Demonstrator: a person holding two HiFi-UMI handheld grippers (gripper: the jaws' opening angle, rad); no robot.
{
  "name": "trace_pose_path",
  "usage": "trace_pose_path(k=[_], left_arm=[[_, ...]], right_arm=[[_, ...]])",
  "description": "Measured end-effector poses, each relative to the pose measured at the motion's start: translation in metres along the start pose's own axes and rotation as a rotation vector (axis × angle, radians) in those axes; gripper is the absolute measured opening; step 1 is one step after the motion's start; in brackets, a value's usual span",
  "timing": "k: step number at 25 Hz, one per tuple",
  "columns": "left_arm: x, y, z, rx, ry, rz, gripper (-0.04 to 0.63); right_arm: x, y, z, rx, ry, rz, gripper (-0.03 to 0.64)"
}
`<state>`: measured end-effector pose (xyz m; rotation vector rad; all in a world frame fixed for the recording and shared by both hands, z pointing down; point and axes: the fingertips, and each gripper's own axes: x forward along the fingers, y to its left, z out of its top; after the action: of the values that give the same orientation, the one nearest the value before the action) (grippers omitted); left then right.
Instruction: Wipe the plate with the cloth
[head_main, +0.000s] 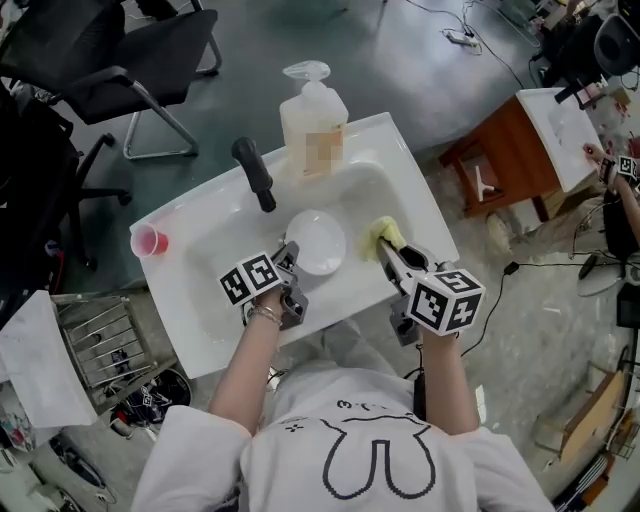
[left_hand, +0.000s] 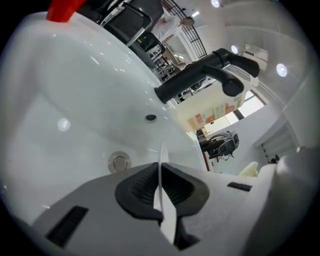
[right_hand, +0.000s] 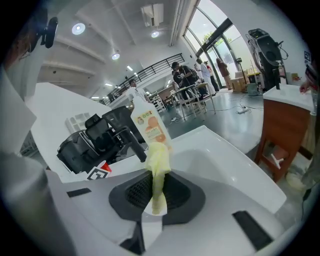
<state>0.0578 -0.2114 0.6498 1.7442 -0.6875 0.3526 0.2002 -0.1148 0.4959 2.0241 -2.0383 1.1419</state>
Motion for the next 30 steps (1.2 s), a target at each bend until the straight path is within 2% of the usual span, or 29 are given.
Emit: trace_pose_path(k=[6, 11, 19, 25, 27, 30], left_arm=[[0.033, 0.012, -0.003, -0.060, 0.028, 0.027, 0.020], [0.042, 0.026, -0.007, -0.056, 0.053, 0.081, 0.023], [0.057, 0.050, -0.018, 0.138, 0.142, 0.265, 0.066], [0.062, 0.063, -0.027, 0.225, 0.233, 0.370, 0.100], [0.062, 0.064, -0.028, 0.270, 0.248, 0.390, 0.112], [0.060, 0.060, -0.027, 0.285, 0.245, 0.385, 0.112]], right_arm=[[-0.006, -0.018, -0.013, 0.038, 0.025, -0.036, 0.048], [-0.007, -0.025, -0.016, 0.049, 0.031, -0.050, 0.048], [-0.002, -0.021, -0.017, 0.008, 0.047, -0.045, 0.048], [-0.003, -0.020, -0.014, -0.006, 0.050, -0.041, 0.048], [-0.003, -0.017, -0.013, -0.012, 0.048, -0.039, 0.048], [-0.004, -0.012, -0.009, -0.024, 0.043, -0.034, 0.048]])
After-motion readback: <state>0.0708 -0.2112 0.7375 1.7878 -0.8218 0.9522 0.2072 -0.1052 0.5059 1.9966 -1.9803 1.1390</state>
